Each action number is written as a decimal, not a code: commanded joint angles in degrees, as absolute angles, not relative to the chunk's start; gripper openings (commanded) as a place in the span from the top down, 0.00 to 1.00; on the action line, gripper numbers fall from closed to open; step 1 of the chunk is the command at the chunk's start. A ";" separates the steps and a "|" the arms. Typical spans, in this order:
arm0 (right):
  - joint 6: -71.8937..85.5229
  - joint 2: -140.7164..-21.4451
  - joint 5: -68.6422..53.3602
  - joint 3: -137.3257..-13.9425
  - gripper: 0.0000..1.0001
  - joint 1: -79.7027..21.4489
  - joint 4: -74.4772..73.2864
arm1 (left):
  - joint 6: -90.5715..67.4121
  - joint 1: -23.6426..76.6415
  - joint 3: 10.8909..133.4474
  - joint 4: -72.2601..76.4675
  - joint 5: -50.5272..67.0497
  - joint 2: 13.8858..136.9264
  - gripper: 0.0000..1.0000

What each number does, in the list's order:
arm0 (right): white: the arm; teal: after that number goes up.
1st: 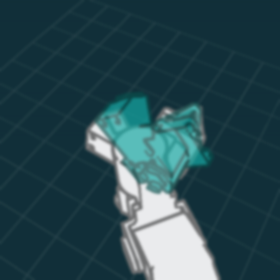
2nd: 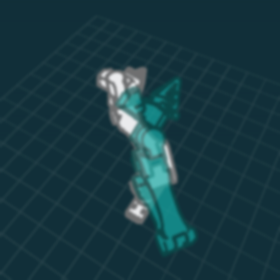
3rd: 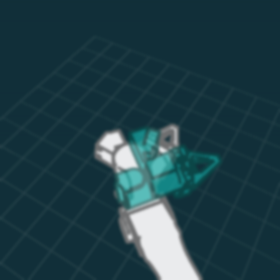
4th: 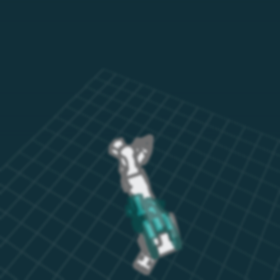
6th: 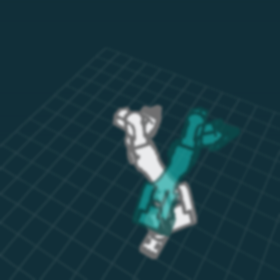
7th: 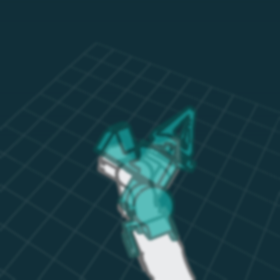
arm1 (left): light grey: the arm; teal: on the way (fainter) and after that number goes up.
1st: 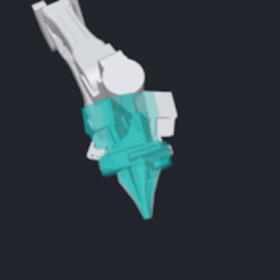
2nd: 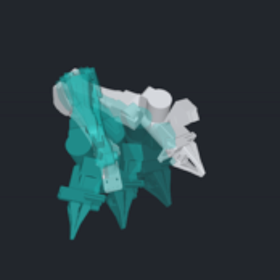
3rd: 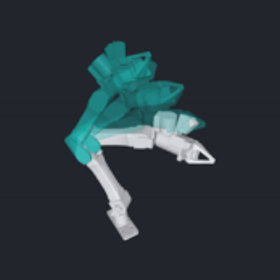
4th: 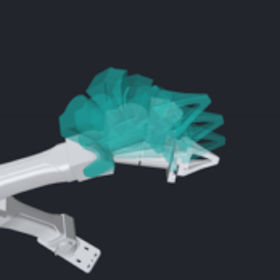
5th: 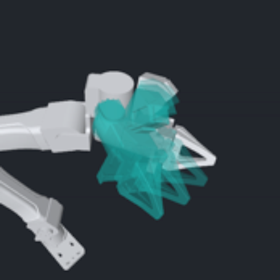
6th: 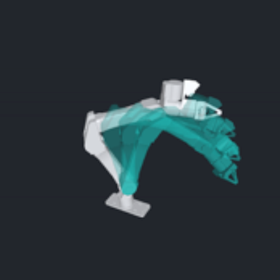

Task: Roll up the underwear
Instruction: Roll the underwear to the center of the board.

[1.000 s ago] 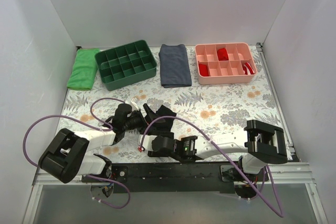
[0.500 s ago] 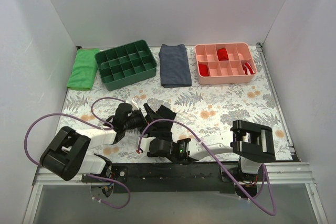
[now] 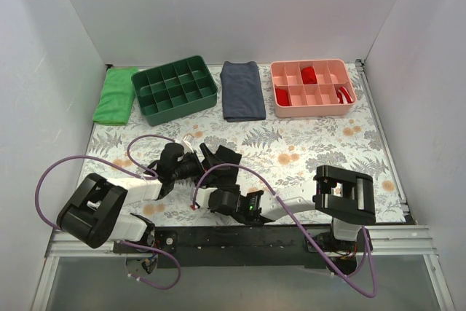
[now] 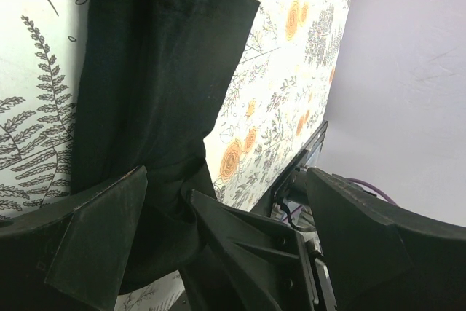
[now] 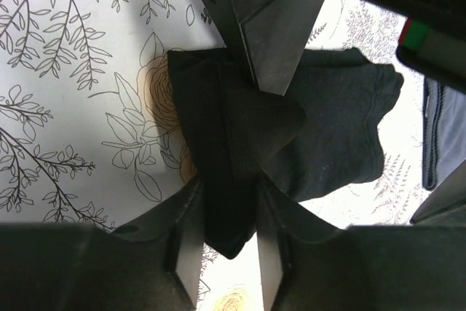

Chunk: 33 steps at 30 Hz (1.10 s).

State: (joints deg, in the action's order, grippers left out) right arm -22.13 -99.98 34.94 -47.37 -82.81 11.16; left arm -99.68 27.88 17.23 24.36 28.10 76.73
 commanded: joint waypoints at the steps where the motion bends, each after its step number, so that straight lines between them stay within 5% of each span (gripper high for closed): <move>1: -21.53 -100.02 33.58 -46.85 0.65 -82.00 12.39 | -97.30 28.12 15.21 15.21 27.60 78.66 0.07; 13: -16.27 -94.83 21.99 -49.21 0.80 -81.30 5.82 | -96.94 28.04 17.13 12.84 26.28 78.05 0.02; 33: -5.28 -91.05 0.37 -55.11 0.79 -75.94 -3.86 | -92.02 17.58 23.29 -3.07 20.39 68.39 0.02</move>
